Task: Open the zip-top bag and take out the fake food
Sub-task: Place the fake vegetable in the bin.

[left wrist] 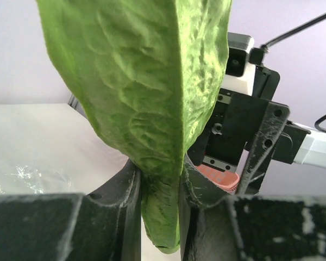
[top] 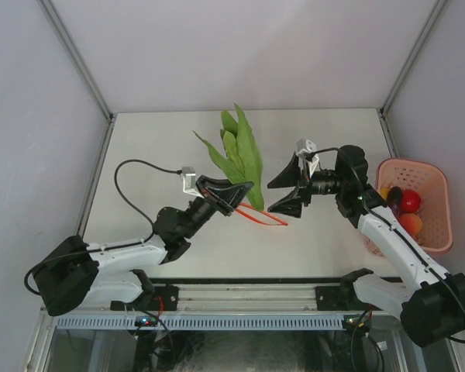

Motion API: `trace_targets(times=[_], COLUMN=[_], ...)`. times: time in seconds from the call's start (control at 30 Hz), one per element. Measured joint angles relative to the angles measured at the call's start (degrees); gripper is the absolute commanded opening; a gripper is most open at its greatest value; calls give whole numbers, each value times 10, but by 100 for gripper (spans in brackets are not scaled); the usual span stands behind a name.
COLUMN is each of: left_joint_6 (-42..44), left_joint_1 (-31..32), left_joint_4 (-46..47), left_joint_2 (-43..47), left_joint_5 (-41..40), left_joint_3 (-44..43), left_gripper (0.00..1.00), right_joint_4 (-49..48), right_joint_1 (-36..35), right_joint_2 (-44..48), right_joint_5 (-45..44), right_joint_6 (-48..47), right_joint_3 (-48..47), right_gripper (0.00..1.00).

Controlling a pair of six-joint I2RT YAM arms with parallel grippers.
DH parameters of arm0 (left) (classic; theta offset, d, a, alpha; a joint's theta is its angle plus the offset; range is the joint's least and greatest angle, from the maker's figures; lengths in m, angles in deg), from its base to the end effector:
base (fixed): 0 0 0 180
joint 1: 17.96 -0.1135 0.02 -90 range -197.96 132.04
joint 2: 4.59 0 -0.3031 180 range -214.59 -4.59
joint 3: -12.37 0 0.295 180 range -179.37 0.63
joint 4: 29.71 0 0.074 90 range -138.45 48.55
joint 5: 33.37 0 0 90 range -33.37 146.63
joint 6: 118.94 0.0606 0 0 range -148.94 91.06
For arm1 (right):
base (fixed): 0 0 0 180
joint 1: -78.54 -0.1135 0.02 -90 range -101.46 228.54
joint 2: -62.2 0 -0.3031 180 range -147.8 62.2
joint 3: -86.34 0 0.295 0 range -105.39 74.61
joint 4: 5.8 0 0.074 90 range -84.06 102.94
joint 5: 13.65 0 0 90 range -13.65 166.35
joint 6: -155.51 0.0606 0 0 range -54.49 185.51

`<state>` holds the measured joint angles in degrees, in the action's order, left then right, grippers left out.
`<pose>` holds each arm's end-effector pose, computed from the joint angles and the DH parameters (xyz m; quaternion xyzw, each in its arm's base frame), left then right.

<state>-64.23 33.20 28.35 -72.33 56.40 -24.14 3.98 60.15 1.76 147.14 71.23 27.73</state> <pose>0.1743 -0.2160 0.3018 0.0706 0.5190 -0.5826 0.6214 0.2261 0.1355 0.3488 -0.4335 0.5875 0.5466 0.4101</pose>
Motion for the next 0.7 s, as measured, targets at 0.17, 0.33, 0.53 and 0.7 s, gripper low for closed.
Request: trace_targets(times=[0.17, 0.33, 0.53, 0.7], left_joint_6=[30, 35, 29, 15], left_joint_1=[30, 40, 46, 48], left_joint_4=[26, 43, 57, 57], left_joint_2=[-50, -72, -91, -105], left_joint_5=[-27, -39, -42, -42], left_joint_3=[-29, -62, -74, -74], left_gripper=[0, 0, 0, 1], right_joint_4=[-10, -10, -14, -24], right_joint_1=[-22, -52, -53, -45], right_joint_2=[-21, -29, -28, -26], right_joint_5=[-43, -70, -80, -87], right_joint_6=[29, 36, 45, 57], right_joint_3=[5, 5, 5, 5], right_gripper=[82, 57, 58, 32])
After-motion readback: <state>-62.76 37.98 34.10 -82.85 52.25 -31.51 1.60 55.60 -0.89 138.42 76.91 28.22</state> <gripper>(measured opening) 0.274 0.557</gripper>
